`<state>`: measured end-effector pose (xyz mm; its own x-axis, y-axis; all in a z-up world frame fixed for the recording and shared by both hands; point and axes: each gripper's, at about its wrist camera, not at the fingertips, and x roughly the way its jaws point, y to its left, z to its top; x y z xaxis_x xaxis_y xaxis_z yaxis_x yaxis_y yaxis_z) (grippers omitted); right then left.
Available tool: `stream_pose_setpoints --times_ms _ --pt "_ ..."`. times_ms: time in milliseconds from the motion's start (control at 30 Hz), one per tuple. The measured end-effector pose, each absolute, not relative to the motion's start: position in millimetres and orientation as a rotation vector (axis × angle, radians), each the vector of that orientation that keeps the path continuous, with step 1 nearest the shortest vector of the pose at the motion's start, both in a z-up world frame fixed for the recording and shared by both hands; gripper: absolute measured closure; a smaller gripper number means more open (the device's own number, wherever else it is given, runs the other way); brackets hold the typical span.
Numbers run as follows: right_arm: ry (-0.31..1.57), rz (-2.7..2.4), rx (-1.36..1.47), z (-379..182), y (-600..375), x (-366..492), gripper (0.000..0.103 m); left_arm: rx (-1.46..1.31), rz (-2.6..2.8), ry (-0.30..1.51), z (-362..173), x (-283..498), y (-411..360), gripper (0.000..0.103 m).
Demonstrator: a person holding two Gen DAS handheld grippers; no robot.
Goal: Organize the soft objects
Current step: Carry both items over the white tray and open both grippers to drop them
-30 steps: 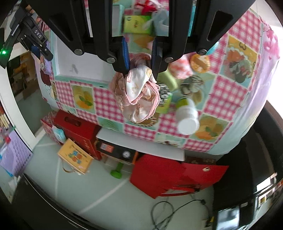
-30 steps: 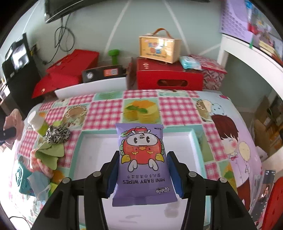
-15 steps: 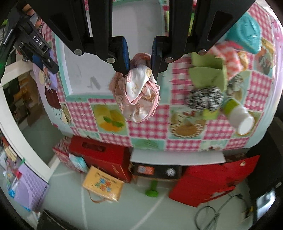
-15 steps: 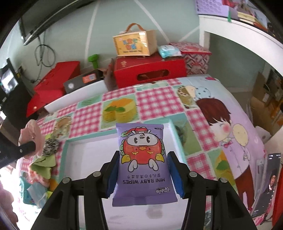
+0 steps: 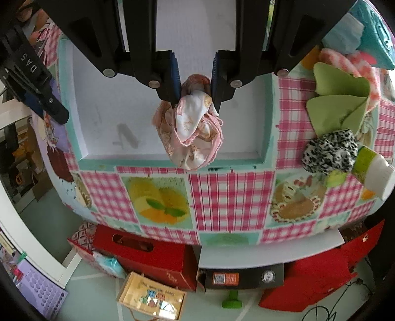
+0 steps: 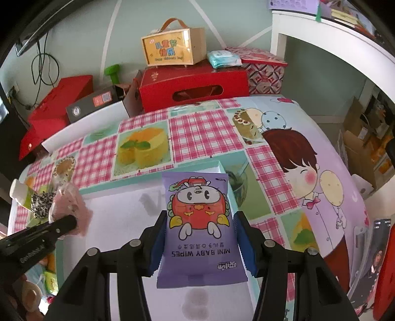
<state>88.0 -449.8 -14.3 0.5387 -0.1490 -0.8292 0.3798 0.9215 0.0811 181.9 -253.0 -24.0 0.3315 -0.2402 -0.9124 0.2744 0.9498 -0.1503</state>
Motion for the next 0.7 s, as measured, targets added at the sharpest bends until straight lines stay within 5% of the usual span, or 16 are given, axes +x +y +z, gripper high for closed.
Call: stream_pose_setpoints --times_ms 333,700 --pt "1.013 -0.349 0.213 -30 -447 97 0.047 0.027 -0.354 1.233 -45 182 -254 0.079" --pt "1.051 -0.371 0.155 -36 -438 103 0.037 0.026 -0.328 1.254 -55 179 -254 0.052"
